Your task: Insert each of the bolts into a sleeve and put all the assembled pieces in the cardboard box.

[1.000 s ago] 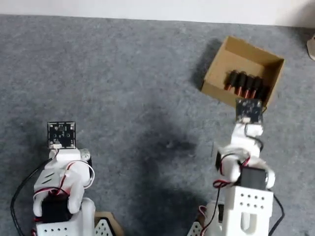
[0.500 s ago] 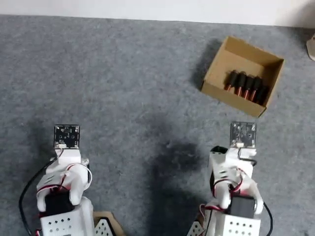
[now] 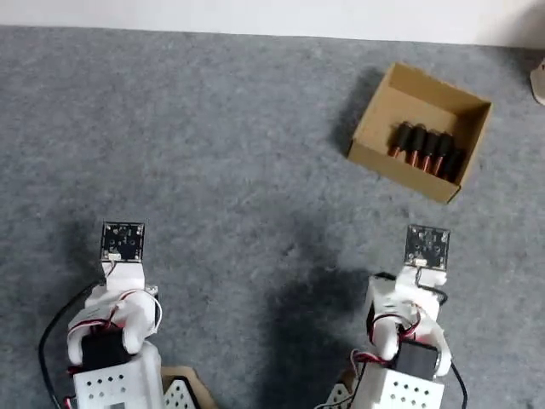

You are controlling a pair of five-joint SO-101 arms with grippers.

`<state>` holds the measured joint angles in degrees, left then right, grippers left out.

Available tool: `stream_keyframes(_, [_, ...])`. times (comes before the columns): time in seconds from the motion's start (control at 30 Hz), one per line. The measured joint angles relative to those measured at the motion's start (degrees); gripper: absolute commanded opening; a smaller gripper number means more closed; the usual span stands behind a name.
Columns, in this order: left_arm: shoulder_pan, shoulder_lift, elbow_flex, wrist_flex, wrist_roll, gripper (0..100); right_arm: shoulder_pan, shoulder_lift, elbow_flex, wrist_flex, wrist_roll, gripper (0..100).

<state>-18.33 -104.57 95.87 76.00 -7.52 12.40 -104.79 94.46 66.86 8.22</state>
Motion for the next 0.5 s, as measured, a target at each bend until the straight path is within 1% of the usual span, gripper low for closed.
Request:
stream_keyframes(0.17, [0.0, -0.1, 0.0, 0.0, 0.0, 1, 0.5, 0.0, 1.2, 0.3, 0.1, 0.6])
stream_keyframes(0.3, [0.0, -0.1, 0.0, 0.0, 0.0, 1, 0.7, 0.0, 1.2, 3.8, 0.1, 0.5])
stream_keyframes(0.5, [0.0, -0.1, 0.0, 0.0, 0.0, 1, 0.8, 0.0, 1.2, 4.3, 0.1, 0.5])
